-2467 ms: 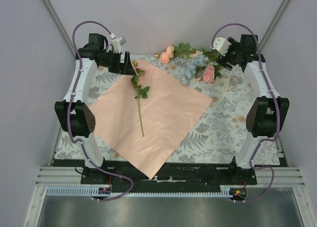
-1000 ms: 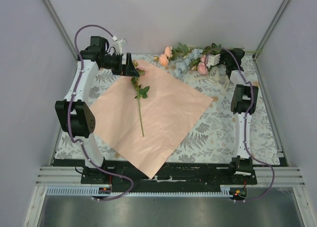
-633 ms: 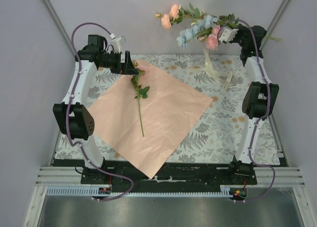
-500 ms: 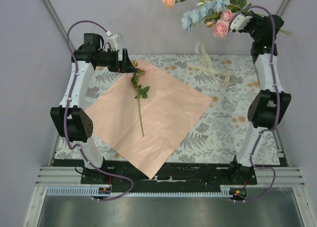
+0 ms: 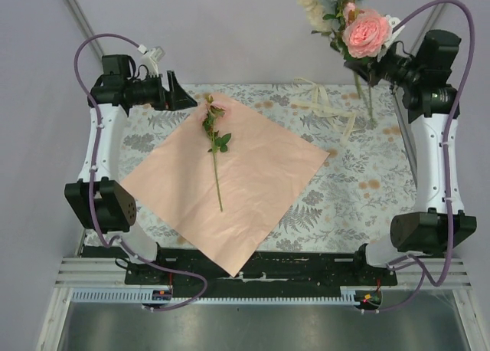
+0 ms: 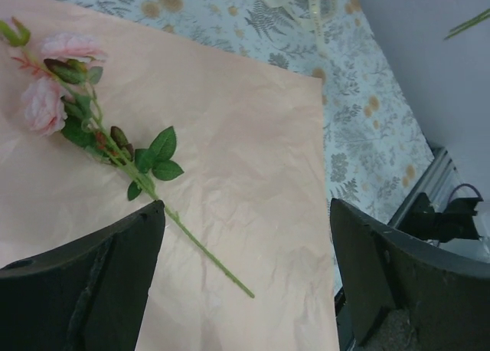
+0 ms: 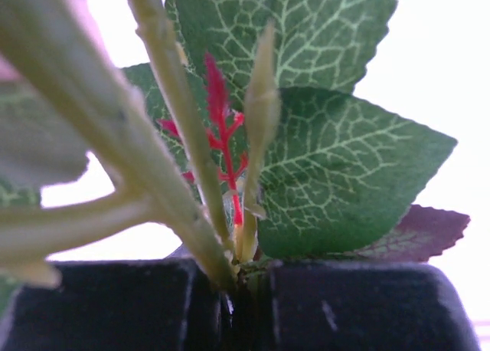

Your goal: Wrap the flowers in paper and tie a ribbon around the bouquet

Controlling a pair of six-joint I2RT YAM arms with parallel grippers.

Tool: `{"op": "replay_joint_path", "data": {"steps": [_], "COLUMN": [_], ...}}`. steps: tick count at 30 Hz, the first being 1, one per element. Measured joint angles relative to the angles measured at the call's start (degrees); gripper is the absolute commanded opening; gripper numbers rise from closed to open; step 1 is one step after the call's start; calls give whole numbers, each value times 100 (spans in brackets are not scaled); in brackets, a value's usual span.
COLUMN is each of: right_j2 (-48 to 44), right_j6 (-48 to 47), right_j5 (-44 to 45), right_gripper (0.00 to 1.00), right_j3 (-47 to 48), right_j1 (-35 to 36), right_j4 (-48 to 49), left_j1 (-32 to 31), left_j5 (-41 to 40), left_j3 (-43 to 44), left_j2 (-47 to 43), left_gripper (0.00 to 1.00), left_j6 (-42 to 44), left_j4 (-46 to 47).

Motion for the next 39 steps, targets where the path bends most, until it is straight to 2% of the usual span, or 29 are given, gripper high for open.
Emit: {"op": "replay_joint_path", "data": {"steps": [2,4,7,10,12,19,23,27,29,32,34,35,36,39], "right_j2": [-240,-450,-713,-1001,-1134,-1270,-1353,-1366,-1368,-1366,-1366,-1366,-1362,-1335], "right_j6": [763,1519,2457,3252,3652,4063,3982,3783,3687,3552,3469,3421,3410,3381], "right_j5": [-542,-1091,-1690,-2002,-2157,-2350,-2347,-2339,-2343,-2345,-2343,-2341,-2347,-2341], "right_gripper": [0,0,0,0,0,0,0,0,0,0,0,0,0,0], "right_j3": [-415,-942,-1788,-2800,-3327,-4103,-4251,-4262,-4262,-4262,-4262,-4262,-4262,-4264], "right_j1": [125,291,590,1139,1545,2426,2708,2887,2944,3008,3038,3047,3049,3049], "right_j4": [-282,-409,-407,-122,50,391,389,286,210,87,17,-2,-39,-98], "left_j1": [35,48,17,-122,-315,-745,-844,-1032,-1141,-1239,-1252,-1250,-1246,-1169], "left_j5": [400,844,1279,1316,1290,1073,942,798,743,695,680,675,647,566], "left_j3": [-57,-442,-1926,-3150,-3209,-2826,-2927,-3014,-3016,-3016,-3008,-2994,-2931,-2758], "left_j2": [-35,-227,-997,-1620,-1626,-988,-564,-448,-448,-439,-407,-382,-328,-251], "left_gripper": [92,92,96,97,98,98,98,95,90,68,24,5,2,2], "left_j6": [-42,-345,-1650,-2942,-3493,-5143,-6159,-6655,-6848,-7163,-7335,-7423,-7464,-7440], "left_j4": [186,846,3045,5257,6146,7949,8717,9092,9324,9753,9969,10035,10091,9947]}}
